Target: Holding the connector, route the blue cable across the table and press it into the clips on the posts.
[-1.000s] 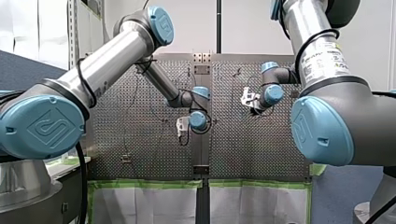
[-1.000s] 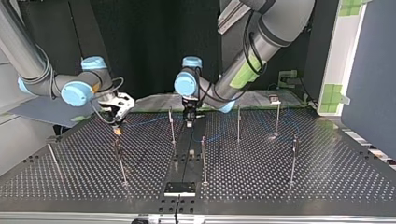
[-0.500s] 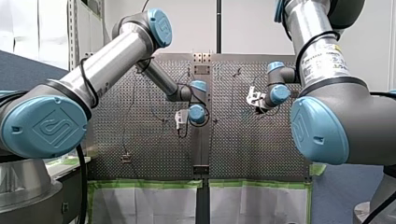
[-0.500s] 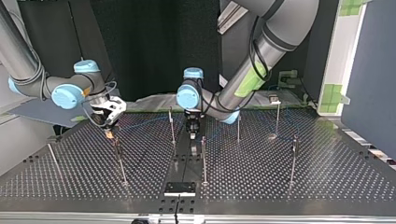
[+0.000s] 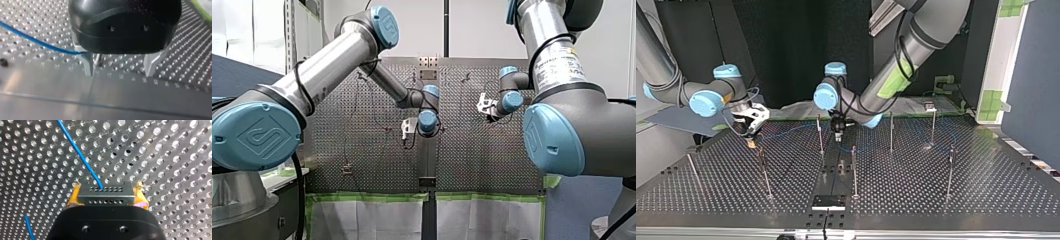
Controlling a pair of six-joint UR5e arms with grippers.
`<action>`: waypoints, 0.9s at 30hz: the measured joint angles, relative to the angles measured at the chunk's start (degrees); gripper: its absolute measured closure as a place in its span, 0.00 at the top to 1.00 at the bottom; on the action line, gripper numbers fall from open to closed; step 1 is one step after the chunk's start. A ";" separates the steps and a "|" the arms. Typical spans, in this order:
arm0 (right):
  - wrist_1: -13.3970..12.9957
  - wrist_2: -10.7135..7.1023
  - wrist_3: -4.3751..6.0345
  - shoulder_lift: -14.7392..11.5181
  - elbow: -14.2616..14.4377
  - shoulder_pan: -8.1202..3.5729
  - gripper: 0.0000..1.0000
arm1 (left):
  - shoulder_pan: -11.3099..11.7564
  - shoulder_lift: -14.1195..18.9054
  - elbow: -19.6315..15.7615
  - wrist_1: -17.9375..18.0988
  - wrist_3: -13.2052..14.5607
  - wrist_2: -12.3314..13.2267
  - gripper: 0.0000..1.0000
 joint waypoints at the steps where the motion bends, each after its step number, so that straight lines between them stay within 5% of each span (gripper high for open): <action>1: -0.01 0.00 0.00 0.01 0.00 -0.06 0.00 | -0.25 0.30 -0.22 -0.42 0.01 -0.19 1.00; 14: 0.06 0.00 0.00 0.11 0.00 -0.43 0.00 | -3.72 5.99 -5.70 -4.93 0.02 -1.46 1.00; 27: 0.28 -0.09 -0.05 0.14 0.07 -0.50 0.00 | -9.51 7.02 -6.03 -3.47 -1.45 -0.70 1.00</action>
